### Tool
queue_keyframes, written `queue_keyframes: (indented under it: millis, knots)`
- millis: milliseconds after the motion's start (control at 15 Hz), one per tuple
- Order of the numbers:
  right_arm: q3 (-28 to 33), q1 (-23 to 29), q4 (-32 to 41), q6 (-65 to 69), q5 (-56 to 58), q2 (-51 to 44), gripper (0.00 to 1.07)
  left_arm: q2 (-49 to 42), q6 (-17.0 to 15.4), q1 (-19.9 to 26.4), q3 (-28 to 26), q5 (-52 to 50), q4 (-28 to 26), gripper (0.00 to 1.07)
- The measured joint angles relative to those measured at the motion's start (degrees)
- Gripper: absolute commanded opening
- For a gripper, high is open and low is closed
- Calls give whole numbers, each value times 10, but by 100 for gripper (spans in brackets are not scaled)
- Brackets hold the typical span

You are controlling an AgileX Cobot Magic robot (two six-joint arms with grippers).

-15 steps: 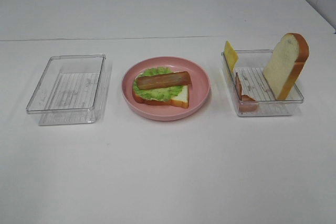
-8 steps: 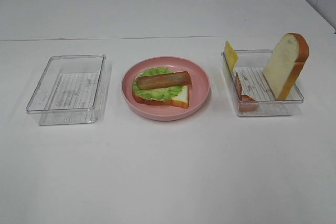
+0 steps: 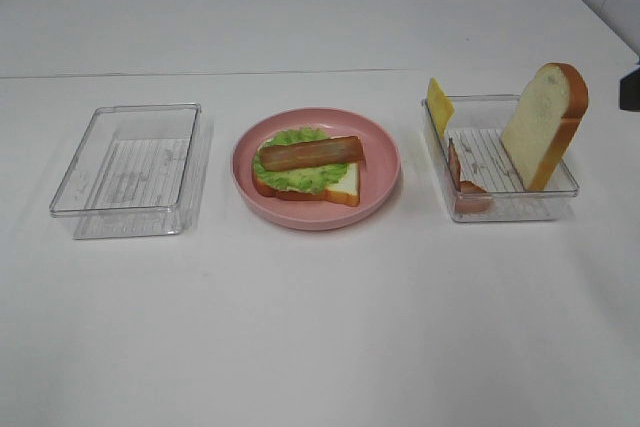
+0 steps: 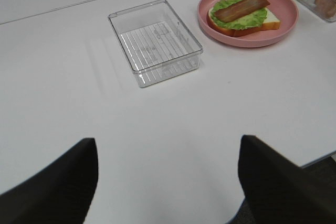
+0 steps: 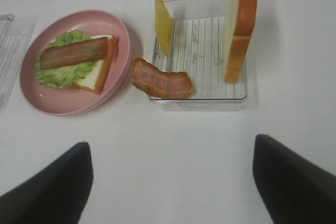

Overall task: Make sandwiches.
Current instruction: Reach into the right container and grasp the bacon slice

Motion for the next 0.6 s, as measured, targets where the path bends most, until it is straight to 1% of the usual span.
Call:
queue_keyframes:
  millis: [67, 133, 200, 267, 400, 467, 600]
  knots:
    - [-19, -1, 3, -5, 7, 27, 78, 0, 0, 0, 0, 0, 0, 71]
    - [-53, -1, 10, -14, 29, 76, 78, 0, 0, 0, 0, 0, 0, 71]
    - [-124, -1, 26, -41, 74, 170, 78, 0, 0, 0, 0, 0, 0, 71]
    - [-163, -1, 37, -60, 100, 214, 78, 0, 0, 0, 0, 0, 0, 71]
    - [-230, 1, 49, -74, 147, 286, 76, 0, 0, 0, 0, 0, 0, 71]
    - [-247, 4, 48, -74, 155, 304, 74, 0, 0, 0, 0, 0, 0, 71]
    - [-301, 38, 29, -74, 170, 364, 72, 0, 0, 0, 0, 0, 0, 71]
